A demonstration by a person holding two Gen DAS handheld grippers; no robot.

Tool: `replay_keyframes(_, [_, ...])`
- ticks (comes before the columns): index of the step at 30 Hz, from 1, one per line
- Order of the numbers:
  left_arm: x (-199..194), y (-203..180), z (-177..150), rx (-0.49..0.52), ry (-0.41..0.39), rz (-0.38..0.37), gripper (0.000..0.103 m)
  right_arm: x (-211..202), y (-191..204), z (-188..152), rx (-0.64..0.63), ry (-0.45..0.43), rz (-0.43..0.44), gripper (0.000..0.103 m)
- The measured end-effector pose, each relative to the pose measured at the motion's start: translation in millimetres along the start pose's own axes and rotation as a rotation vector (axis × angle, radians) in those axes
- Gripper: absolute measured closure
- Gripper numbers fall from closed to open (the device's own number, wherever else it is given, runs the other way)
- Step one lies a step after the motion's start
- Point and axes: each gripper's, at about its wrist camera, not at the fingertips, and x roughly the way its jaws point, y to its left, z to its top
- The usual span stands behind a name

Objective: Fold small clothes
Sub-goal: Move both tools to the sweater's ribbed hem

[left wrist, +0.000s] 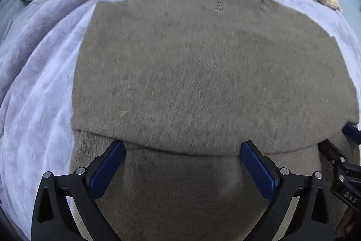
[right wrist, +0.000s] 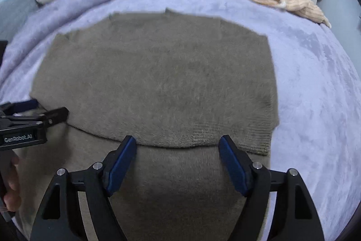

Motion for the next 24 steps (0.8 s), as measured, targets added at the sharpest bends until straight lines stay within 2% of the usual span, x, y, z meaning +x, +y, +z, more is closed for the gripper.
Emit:
replay_keyframes(2, [-20, 5, -10, -0.026, -0.033, -0.021, 0.000, -21, 1, -6, 0.019, -0.050, 0.005, 0.023])
replay_keyframes(4, [-39, 4, -27, -0.019, -0.080, -0.074, 0.000, -42, 6, -17, 0.030, -0.095, 0.057, 0.023])
replay_keyframes(5, [-43, 0, -38, 0.006, -0.078, -0.092, 0.000, -49, 11, -25, 0.027, -0.097, 0.087, 0.023])
replay_keyframes(7, [-39, -9, -60, 0.065, -0.053, -0.065, 0.000, -48, 26, -38, -0.008, -0.059, 0.117, 0.023])
replay_keyframes(9, [-26, -15, -83, 0.129, -0.004, 0.007, 0.000, -39, 40, -57, -0.059, -0.009, 0.106, 0.023])
replay_keyframes(10, [-27, -14, -96, 0.142, -0.019, 0.019, 0.000, -37, 46, -69, -0.098, -0.010, 0.071, 0.023])
replay_keyframes(12, [-40, -8, -122, 0.162, -0.047, 0.015, 0.000, -49, 53, -98, -0.170, -0.069, 0.022, 0.023])
replay_keyframes(15, [-57, -1, -162, 0.226, -0.058, 0.030, 0.000, -74, 44, -146, -0.207, -0.107, 0.037, 0.022])
replay_keyframes(17, [-68, 10, -188, 0.259, -0.072, 0.039, 0.000, -86, 31, -175, -0.207, -0.102, 0.044, 0.021])
replay_keyframes(19, [-77, 20, -200, 0.236, -0.072, 0.002, 0.000, -95, 18, -194, -0.193, -0.075, 0.055, 0.021])
replay_keyframes(21, [-90, 24, -197, 0.204, -0.043, -0.023, 0.000, -107, 20, -198, -0.206, -0.066, 0.040, 0.021])
replay_keyframes(22, [-96, 22, -197, 0.197, -0.054, -0.028, 0.000, -112, 23, -194, -0.207, -0.070, 0.032, 0.020])
replay_keyframes(24, [-109, 11, -194, 0.191, -0.104, -0.068, 0.000, -127, 35, -189, -0.216, -0.124, 0.067, 0.020])
